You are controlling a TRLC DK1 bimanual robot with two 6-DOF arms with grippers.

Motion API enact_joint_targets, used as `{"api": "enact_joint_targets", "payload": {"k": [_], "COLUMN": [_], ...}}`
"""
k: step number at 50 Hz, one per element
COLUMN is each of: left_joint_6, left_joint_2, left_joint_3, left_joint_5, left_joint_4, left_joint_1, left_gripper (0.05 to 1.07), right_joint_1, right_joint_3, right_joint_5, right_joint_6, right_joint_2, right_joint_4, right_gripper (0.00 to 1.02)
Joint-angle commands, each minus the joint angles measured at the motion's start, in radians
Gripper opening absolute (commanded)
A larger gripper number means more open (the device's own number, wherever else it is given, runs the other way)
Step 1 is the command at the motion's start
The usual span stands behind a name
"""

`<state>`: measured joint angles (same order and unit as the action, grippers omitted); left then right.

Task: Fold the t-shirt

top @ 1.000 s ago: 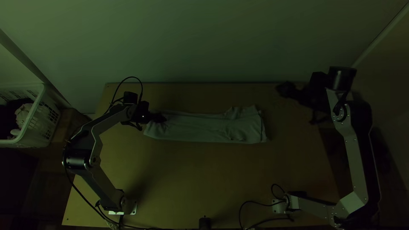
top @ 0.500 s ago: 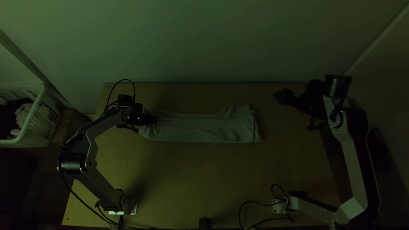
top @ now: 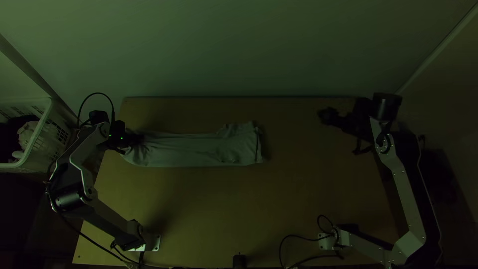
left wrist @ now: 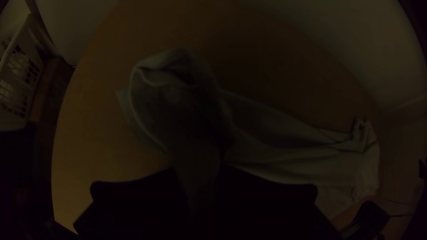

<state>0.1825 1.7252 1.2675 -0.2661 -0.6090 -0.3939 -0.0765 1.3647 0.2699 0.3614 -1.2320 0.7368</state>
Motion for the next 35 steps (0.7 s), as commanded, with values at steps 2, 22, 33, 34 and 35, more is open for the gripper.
{"api": "enact_joint_targets", "payload": {"k": [2,22,33,34,35], "left_joint_6": [0.064,0.008,-0.069,-0.077,-0.086], "left_joint_2": [-0.072,-0.184,-0.184,-0.179,-0.176], "left_joint_3": [0.030,0.207,0.325,0.334,0.346], "left_joint_5": [0.048,0.179,0.220,0.220,0.220], "left_joint_4": [-0.032,-0.324,-0.423,-0.431,-0.439], "left_joint_1": [-0.026,0.141,0.314,0.328,0.343], "left_gripper": [0.08,0.08,0.08,0.08,0.08], "right_joint_1": [0.011,0.046,0.078,0.081,0.086], "right_joint_3": [-0.041,-0.093,-0.110,-0.111,-0.115], "right_joint_5": [-0.008,-0.008,-0.008,-0.008,-0.008], "right_joint_6": [-0.019,-0.055,-0.075,-0.076,-0.076], "right_joint_2": [0.025,0.055,0.086,0.089,0.094], "right_joint_4": [-0.030,-0.042,-0.042,-0.042,-0.042], "right_gripper": [0.98,0.98,0.98,0.98,0.98]}}
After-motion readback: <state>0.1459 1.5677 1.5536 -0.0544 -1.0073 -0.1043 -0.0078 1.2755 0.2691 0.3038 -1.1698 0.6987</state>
